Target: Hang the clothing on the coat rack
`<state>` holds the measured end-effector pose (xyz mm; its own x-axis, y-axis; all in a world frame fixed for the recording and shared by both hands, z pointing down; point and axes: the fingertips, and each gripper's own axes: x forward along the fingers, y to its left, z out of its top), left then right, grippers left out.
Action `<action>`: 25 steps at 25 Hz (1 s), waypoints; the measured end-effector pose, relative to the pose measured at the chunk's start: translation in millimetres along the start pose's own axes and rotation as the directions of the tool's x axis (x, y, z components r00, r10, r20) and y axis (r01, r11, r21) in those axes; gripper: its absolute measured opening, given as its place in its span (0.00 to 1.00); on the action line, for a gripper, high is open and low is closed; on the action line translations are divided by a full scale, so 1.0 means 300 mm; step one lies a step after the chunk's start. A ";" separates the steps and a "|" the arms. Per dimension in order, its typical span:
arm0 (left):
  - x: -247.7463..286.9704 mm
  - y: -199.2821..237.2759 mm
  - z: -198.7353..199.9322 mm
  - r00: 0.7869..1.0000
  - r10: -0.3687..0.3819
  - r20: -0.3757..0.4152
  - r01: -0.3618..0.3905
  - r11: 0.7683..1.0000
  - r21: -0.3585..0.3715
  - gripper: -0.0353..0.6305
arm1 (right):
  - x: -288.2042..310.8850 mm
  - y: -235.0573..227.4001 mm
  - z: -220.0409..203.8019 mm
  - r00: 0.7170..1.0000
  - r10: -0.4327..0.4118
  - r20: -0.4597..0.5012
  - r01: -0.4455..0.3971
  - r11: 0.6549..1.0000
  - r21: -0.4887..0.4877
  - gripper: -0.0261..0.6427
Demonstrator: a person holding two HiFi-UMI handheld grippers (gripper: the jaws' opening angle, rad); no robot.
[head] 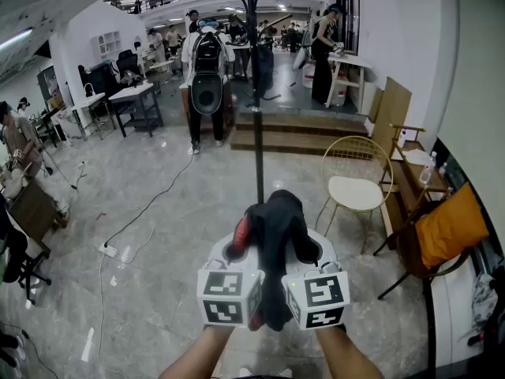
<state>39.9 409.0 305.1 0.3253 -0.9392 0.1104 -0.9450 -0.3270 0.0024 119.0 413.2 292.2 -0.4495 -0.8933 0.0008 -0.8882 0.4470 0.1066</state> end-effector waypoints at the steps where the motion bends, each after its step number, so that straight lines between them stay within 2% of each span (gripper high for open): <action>1: -0.003 0.020 0.001 1.000 0.001 0.000 -0.001 1.000 0.000 0.07 | 0.010 0.016 0.002 1.000 -0.001 -0.002 0.001 1.000 0.000 0.07; 8: -0.009 0.165 0.002 1.000 0.006 0.005 -0.006 1.000 -0.004 0.07 | 0.100 0.121 0.002 1.000 -0.002 -0.014 0.002 1.000 -0.003 0.07; 16: 0.016 0.282 -0.022 0.999 -0.034 -0.006 0.034 0.999 -0.016 0.07 | 0.193 0.194 -0.012 0.999 -0.032 -0.032 0.032 0.999 -0.003 0.07; 25: 0.087 0.287 -0.039 0.998 -0.057 -0.013 0.057 0.998 -0.031 0.07 | 0.249 0.149 -0.046 0.998 -0.049 -0.047 0.049 0.999 0.007 0.07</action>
<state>-33.3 357.6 319.7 0.3782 -0.9176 0.1225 -0.9257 -0.3763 0.0390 47.1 365.8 310.8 -0.4005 -0.9153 0.0426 -0.9099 0.4028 0.0994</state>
